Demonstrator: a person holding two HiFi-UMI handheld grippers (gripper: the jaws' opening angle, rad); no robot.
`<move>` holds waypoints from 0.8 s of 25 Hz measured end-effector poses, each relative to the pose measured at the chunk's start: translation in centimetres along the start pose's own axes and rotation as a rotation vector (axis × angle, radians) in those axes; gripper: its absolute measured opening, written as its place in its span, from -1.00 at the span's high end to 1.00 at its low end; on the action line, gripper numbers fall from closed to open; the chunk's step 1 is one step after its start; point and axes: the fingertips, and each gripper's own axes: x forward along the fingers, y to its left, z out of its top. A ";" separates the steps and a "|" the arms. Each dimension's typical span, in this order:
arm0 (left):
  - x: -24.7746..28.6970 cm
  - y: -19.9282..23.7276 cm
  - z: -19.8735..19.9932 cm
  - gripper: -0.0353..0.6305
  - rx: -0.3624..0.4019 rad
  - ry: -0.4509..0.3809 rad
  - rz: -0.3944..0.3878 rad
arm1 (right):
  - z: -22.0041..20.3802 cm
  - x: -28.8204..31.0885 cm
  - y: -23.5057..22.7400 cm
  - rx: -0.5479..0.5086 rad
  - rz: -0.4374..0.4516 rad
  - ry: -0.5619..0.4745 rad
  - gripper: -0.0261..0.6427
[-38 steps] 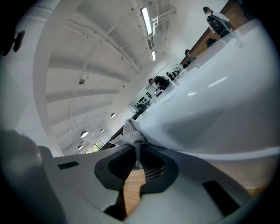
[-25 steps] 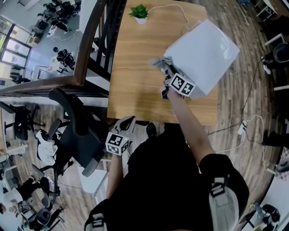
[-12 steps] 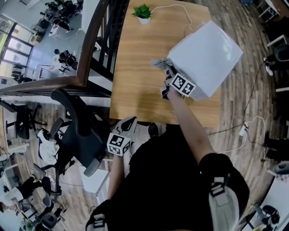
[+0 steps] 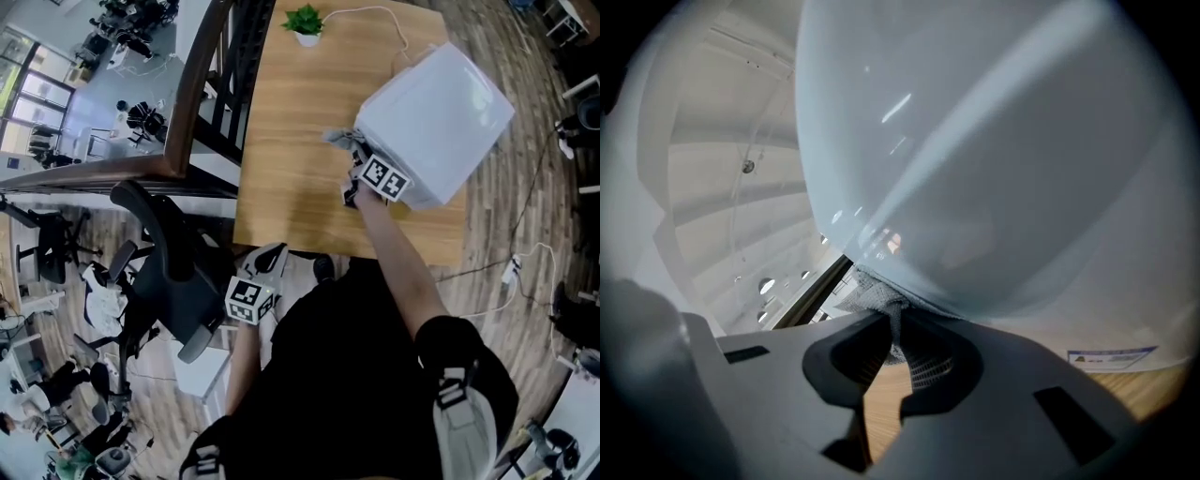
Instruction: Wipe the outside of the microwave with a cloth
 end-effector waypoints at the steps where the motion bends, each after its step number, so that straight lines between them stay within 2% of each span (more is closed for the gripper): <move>1: 0.0 0.0 -0.1 0.89 0.002 0.003 0.000 | -0.2 0.1 -0.2 0.000 -0.005 0.003 0.83; 20: 0.6 -0.7 0.1 0.89 0.031 0.012 -0.042 | -0.1 -1.3 -0.9 0.026 0.010 -0.004 0.83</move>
